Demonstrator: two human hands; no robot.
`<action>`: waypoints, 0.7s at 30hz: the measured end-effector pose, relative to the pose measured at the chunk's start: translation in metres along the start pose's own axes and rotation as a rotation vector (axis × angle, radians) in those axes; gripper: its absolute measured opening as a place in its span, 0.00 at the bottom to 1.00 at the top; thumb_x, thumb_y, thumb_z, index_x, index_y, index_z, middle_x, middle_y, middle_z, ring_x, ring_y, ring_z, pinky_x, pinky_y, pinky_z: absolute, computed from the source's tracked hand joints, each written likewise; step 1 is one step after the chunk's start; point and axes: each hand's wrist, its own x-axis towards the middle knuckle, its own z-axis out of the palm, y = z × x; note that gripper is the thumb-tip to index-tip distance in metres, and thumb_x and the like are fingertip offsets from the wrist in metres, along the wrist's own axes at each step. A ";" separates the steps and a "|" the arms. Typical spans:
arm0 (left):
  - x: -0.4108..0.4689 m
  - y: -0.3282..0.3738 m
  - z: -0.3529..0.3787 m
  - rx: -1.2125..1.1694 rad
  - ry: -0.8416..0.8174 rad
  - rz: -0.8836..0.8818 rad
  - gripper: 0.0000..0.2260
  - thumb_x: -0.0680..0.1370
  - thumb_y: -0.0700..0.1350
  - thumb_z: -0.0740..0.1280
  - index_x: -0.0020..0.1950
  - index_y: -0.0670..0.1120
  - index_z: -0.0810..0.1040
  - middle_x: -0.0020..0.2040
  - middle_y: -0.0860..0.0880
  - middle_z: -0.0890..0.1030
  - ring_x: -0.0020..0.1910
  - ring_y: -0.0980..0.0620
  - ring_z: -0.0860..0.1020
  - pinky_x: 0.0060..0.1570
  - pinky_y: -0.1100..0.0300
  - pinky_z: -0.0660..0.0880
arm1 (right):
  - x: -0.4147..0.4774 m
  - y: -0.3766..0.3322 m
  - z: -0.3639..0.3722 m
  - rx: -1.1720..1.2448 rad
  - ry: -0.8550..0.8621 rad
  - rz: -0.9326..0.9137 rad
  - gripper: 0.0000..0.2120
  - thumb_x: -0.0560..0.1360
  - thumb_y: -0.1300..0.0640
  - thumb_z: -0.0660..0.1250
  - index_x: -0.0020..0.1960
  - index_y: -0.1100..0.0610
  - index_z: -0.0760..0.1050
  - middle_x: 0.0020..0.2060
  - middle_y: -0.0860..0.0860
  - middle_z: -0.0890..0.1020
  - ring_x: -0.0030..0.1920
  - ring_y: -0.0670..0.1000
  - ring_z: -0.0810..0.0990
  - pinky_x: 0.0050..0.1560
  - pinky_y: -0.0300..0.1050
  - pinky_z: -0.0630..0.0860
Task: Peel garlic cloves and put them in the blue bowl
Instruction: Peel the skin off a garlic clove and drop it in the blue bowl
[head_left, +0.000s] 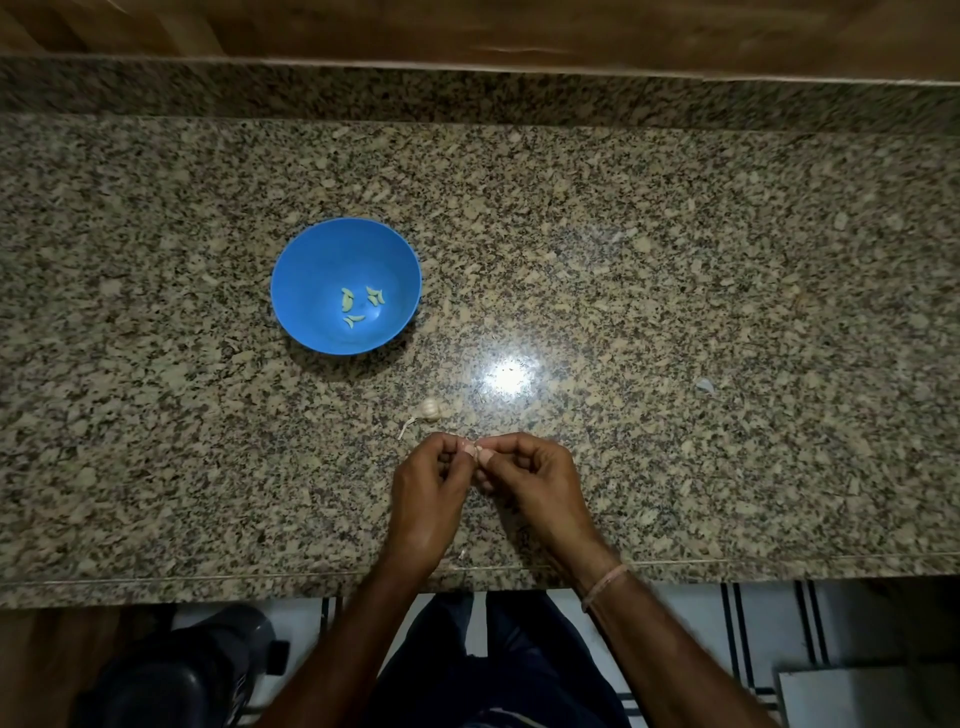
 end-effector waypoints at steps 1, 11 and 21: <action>0.000 0.001 0.000 0.011 0.003 0.001 0.06 0.83 0.43 0.66 0.48 0.44 0.80 0.35 0.53 0.81 0.29 0.64 0.76 0.29 0.72 0.67 | 0.001 0.000 -0.001 -0.008 0.005 0.011 0.06 0.79 0.66 0.71 0.54 0.67 0.83 0.45 0.65 0.86 0.43 0.55 0.84 0.48 0.45 0.83; 0.005 0.001 0.002 0.208 0.109 0.135 0.03 0.82 0.42 0.68 0.53 0.48 0.80 0.44 0.54 0.81 0.42 0.62 0.78 0.39 0.63 0.74 | 0.005 0.002 -0.011 0.009 0.030 0.057 0.05 0.80 0.66 0.69 0.54 0.65 0.83 0.45 0.62 0.86 0.44 0.55 0.84 0.47 0.46 0.83; 0.003 0.008 0.003 0.091 0.071 0.107 0.05 0.80 0.48 0.72 0.55 0.52 0.83 0.48 0.57 0.83 0.44 0.63 0.80 0.42 0.67 0.78 | 0.005 -0.001 -0.013 -0.118 0.048 -0.035 0.06 0.82 0.63 0.69 0.54 0.62 0.84 0.45 0.61 0.86 0.42 0.52 0.83 0.48 0.49 0.83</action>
